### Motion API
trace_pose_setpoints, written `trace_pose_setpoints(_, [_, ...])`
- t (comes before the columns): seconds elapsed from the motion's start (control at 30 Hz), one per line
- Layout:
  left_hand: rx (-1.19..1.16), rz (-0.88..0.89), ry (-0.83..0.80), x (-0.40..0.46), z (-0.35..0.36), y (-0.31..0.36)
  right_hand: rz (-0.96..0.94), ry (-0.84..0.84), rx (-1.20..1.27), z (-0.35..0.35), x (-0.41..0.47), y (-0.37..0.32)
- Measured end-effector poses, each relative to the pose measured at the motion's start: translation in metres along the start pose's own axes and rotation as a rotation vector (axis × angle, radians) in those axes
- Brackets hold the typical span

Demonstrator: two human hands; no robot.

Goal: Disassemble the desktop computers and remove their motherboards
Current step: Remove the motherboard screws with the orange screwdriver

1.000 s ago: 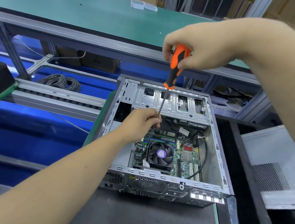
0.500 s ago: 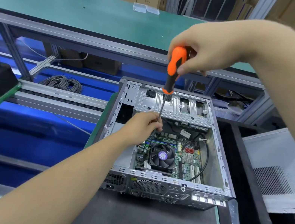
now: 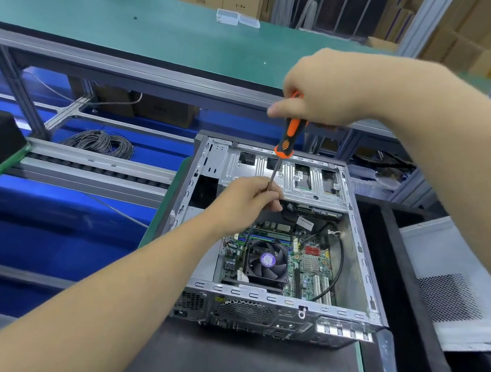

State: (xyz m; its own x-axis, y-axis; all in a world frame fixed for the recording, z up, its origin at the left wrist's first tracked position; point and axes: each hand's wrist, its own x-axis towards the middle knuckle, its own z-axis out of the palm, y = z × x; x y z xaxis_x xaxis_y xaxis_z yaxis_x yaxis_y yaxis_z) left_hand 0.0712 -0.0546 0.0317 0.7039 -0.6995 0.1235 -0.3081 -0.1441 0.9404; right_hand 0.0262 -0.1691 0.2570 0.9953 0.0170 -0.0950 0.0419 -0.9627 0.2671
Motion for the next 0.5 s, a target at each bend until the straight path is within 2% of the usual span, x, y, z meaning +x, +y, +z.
trace_pose_setpoints(0.07, [-0.089, 0.022, 0.025, 0.0, -0.001, 0.004, -0.132, 0.045, 0.054, 0.003, -0.004, 0.0])
trace_pose_setpoints(0.13, [-0.1, 0.031, 0.025, 0.001, -0.004, 0.009, -0.156, 0.005, 0.152, 0.0, -0.008, 0.006])
trace_pose_setpoints(0.23, [-0.062, 0.021, 0.01, -0.001, -0.006, 0.01, 0.023, -0.069, 0.255, -0.006, -0.005, 0.008])
trace_pose_setpoints(0.27, [-0.067, 0.013, 0.012, -0.002, -0.005, 0.01, 0.055, -0.075, 0.188, -0.006, -0.004, 0.007])
trace_pose_setpoints(0.33, [-0.096, 0.003, 0.036, -0.001, -0.006, 0.012, -0.024, -0.004, 0.024, -0.001, -0.004, 0.005])
trace_pose_setpoints(0.43, [-0.145, 0.017, 0.043, 0.001, -0.008, 0.018, -0.172, 0.035, 0.115, 0.001, -0.01, 0.003])
trace_pose_setpoints(0.5, [-0.096, 0.029, 0.04, 0.004, -0.01, 0.017, -0.171, -0.007, 0.186, 0.0, -0.013, 0.004])
